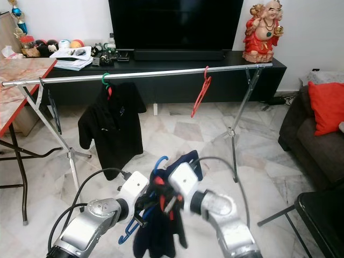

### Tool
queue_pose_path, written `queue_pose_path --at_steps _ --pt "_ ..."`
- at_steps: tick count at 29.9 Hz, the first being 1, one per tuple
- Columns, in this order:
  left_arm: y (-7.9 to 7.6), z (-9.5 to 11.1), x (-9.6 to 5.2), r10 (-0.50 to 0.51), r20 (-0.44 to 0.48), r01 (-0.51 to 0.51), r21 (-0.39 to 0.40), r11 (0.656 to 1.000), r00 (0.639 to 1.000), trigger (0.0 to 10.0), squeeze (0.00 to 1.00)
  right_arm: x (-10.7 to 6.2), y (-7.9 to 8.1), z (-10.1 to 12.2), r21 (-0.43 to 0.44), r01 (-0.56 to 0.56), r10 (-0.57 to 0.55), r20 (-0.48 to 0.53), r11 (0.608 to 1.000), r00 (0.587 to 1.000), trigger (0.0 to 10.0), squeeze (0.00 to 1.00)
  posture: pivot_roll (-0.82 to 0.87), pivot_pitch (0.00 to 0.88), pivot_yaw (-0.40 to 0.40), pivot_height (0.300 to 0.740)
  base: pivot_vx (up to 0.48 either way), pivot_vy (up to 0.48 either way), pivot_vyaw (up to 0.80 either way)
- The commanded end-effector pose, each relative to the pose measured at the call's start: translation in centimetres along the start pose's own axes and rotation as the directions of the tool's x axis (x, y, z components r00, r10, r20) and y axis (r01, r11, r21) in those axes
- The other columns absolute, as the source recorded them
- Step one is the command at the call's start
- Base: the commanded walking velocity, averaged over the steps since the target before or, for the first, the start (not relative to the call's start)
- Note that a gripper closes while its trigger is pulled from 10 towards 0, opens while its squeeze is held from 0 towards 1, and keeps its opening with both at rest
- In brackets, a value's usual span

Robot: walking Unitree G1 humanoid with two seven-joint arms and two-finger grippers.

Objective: Hang hanger

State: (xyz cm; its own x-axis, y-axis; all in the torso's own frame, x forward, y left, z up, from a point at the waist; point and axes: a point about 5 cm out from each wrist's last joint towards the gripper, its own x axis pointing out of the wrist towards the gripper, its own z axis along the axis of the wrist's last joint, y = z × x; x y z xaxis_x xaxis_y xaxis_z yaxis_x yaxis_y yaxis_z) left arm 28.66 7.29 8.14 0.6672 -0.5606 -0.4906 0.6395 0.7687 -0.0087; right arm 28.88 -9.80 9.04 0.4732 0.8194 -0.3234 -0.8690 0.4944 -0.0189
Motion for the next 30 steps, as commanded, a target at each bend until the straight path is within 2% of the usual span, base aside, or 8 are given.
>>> queue_pose_path --at_steps 1,6,10,23,24,25,26,30 --pt "0.2 1.4 0.0 0.007 0.064 -0.008 0.006 1.0 0.998 10.0 0.0 -0.3 -1.1 0.2 -0.036 0.062 -0.063 -0.033 0.997 0.997 10.0 0.0 0.11 0.0 -0.033 0.74 0.0 0.0 0.0" --pt "0.3 1.7 0.0 0.015 0.088 -0.015 -0.003 1.0 0.996 10.0 0.0 -1.0 -2.5 -0.1 -0.042 0.165 -0.167 -0.065 0.985 0.984 10.0 0.0 0.1 0.0 -0.034 0.74 0.0 0.0 0.0" --pt "0.5 1.9 -0.1 0.022 0.115 -0.019 -0.024 1.0 0.993 10.0 0.0 -1.8 -4.5 0.7 -0.012 0.32 -0.32 -0.028 0.947 0.947 10.0 0.0 0.11 0.0 -0.036 0.74 0.0 0.0 0.0" --pt "0.7 2.1 -0.2 0.025 0.134 -0.021 -0.034 0.999 0.991 10.0 0.0 -2.2 -4.4 0.5 -0.012 0.292 -0.292 -0.035 0.956 0.956 10.0 0.0 0.1 0.0 -0.035 0.74 0.0 0.0 0.0" --pt "0.7 2.1 -0.2 0.025 0.135 -0.021 -0.034 0.999 0.99 10.0 0.0 -2.2 -4.3 0.3 -0.018 0.286 -0.287 -0.048 0.958 0.957 10.0 0.33 0.1 0.0 -0.035 0.74 0.0 0.0 0.0" --pt "0.8 2.1 -0.2 0.025 0.136 -0.021 -0.034 0.999 0.99 10.0 0.0 -2.2 -4.3 0.2 -0.022 0.283 -0.283 -0.056 0.959 0.957 10.0 0.84 0.1 0.0 -0.035 0.74 0.0 0.0 0.0" --pt "0.8 2.1 -0.2 0.025 0.138 -0.021 -0.034 0.999 0.99 10.0 0.0 -2.3 -4.2 0.0 -0.026 0.28 -0.281 -0.069 0.96 0.957 10.0 1.0 0.1 0.0 -0.035 0.74 0.0 0.0 0.0" --pt "1.0 2.5 -0.3 0.04 0.166 -0.033 -0.043 0.999 0.985 10.0 0.0 -2.8 -3.9 -1.0 -0.082 0.242 -0.252 -0.152 0.967 0.956 10.0 1.0 0.1 0.0 -0.035 0.74 0.0 0.0 0.0"
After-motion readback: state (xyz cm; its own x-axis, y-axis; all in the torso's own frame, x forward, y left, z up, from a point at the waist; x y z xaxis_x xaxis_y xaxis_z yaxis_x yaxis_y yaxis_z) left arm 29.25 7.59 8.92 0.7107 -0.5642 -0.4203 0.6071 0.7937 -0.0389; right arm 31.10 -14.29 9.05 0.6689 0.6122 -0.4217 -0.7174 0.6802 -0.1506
